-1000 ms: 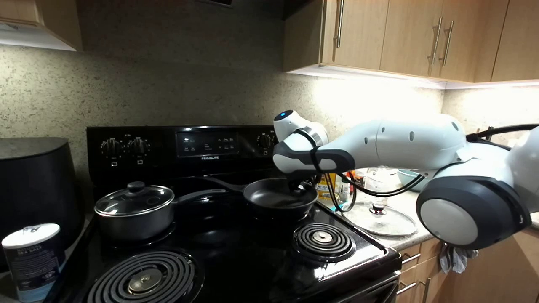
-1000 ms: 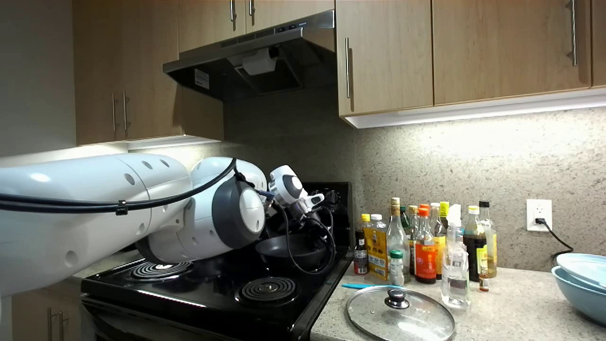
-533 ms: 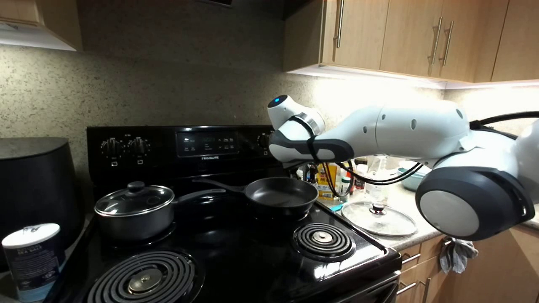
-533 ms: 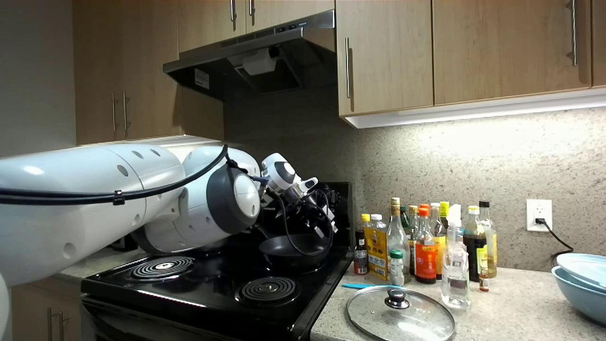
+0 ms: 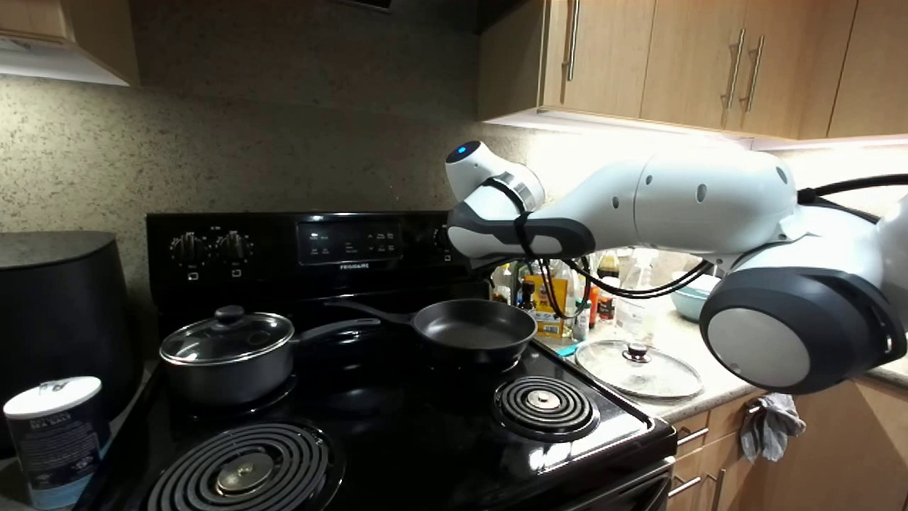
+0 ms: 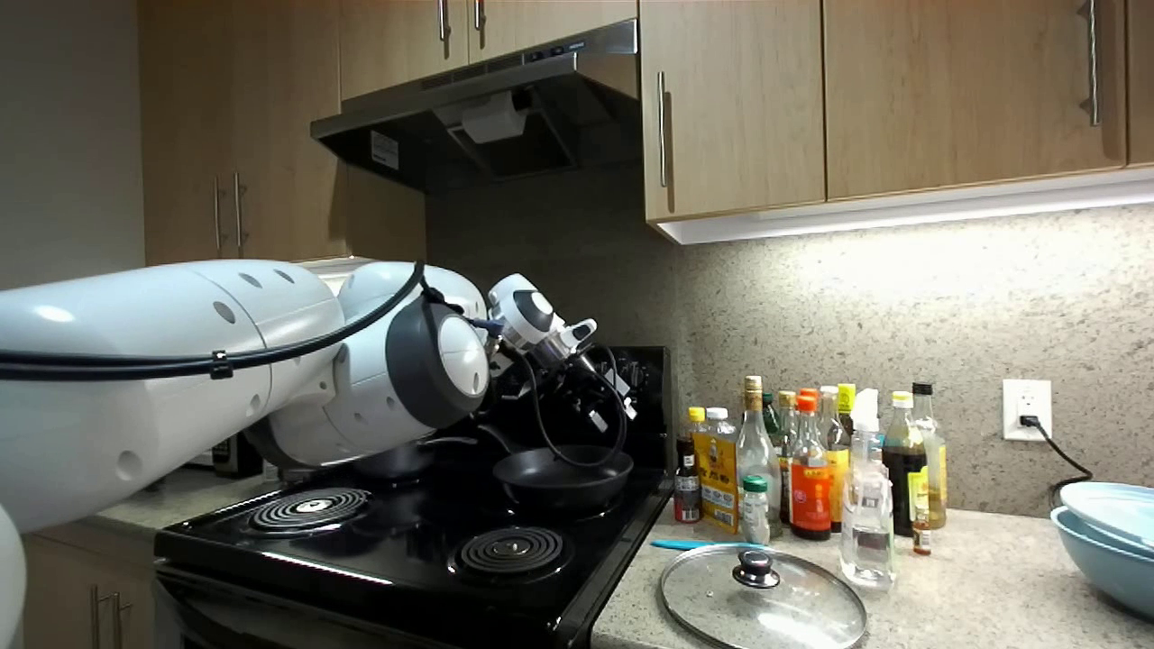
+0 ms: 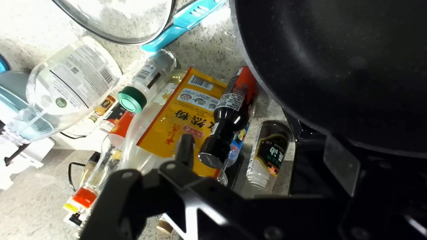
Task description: Move the pan backwards
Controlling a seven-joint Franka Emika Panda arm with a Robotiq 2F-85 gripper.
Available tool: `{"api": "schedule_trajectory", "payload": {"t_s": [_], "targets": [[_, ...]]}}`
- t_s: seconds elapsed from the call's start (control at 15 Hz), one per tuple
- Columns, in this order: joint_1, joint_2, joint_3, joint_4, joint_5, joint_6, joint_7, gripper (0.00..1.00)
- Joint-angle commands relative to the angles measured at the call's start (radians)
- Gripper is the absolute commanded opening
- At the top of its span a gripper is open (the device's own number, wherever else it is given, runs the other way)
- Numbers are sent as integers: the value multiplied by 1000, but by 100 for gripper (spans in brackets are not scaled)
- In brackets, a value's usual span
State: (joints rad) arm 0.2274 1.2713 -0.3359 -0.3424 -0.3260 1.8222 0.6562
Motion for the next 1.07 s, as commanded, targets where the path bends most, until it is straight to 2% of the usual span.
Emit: {"api": "schedule_trajectory", "payload": {"t_s": [0.0,0.53,0.6,1.0], "targets": [[-2,-1,10,-2,-9,-1,0,100],[4,-30,1,1,-9,13,94,100],[-2,-14,10,1,-8,14,52,100],[-1,-24,10,1,-9,14,71,100]]}}
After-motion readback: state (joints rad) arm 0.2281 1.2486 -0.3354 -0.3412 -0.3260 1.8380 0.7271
